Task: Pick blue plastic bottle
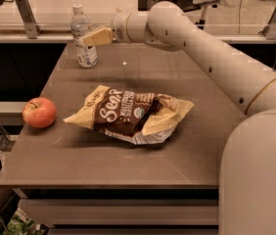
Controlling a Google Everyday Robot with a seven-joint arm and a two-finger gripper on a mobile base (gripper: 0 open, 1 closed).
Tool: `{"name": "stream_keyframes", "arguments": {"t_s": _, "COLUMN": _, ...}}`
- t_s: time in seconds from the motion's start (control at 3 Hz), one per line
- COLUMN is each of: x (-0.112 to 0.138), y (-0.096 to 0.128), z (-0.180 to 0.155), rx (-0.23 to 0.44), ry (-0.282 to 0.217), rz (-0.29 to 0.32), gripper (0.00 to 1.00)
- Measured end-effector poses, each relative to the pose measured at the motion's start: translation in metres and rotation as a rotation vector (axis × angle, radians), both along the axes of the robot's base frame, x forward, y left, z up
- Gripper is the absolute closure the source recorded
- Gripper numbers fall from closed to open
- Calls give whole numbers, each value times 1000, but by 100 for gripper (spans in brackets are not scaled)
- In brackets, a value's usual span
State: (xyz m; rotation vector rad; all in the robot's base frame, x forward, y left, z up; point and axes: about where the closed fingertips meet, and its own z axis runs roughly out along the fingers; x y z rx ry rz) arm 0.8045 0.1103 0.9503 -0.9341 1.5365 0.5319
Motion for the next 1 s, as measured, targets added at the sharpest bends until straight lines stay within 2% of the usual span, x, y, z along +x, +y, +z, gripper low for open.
{"name": "stream_keyframes", "arguments": {"t_s": 0.67, "x": 15, "y": 43, "z": -8, "rx": 43, "ry": 1, "rz": 91, "gripper": 0}}
{"name": "stream_keyframes", "arguments": {"t_s": 1.0, "x": 15, "y": 55, "z": -12, "rx": 62, "ry": 4, "rz": 112, "gripper": 18}}
